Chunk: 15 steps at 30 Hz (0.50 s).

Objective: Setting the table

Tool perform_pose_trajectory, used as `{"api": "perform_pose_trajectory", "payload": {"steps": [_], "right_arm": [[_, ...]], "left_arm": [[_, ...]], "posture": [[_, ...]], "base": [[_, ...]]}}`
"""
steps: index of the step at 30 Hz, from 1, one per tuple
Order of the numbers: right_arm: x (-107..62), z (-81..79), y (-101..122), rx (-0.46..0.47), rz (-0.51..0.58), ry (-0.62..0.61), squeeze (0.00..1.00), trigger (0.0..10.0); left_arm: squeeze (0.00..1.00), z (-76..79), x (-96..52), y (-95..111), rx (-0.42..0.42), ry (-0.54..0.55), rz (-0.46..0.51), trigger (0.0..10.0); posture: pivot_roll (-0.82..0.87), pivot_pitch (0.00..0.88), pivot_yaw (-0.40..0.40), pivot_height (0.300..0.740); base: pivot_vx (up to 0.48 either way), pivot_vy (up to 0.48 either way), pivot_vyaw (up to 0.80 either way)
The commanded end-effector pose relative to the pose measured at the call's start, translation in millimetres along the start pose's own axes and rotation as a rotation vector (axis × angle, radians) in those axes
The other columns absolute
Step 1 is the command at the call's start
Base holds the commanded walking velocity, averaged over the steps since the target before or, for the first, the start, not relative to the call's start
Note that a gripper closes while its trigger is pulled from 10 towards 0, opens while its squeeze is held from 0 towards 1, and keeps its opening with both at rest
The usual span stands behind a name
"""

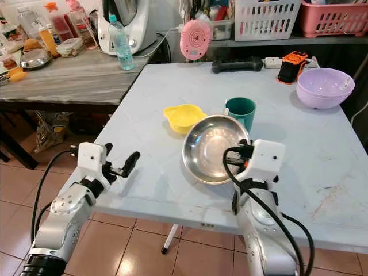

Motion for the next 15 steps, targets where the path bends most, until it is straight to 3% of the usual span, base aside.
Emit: {"api": "perform_pose_trajectory", "payload": {"steps": [1, 9, 15], "right_arm": [[-2.5, 0.3, 6.6, 0.012, 0.034, 0.008, 0.00, 10.0], [-5.5, 2.1, 8.3, 0.025, 0.041, -0.007, 0.00, 10.0], [-6.8, 2.3, 10.2, 0.014, 0.048, 0.004, 0.00, 10.0]], "left_arm": [[0.00, -8.8, 4.5, 4.4, 0.023, 0.037, 0.012, 10.0], [0.00, -7.1, 12.9, 7.1, -0.004, 0.059, 0.019, 10.0], [0.00, -2.5, 19.7, 11.5, -0.018, 0.070, 0.040, 10.0]], "posture": [[-0.16, 0.000, 0.119, 0.740], [-0.18, 0.000, 0.131, 0.740], [-0.20, 0.000, 0.108, 0.740]], "base": [[0.000, 0.000, -0.63], [0.000, 0.000, -0.76], [0.000, 0.000, 0.00]]}}
Point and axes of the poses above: a point about 5 cm out from each wrist's last joint towards the gripper, its own x axis pointing out of the wrist towards the gripper, its own y axis along the axis of the wrist's last joint, z = x × y, the point moved 2 cm from there along x, pointing out of the wrist towards the gripper, and after that the axes turned 13 degrees about x, right-handed, at the moved point
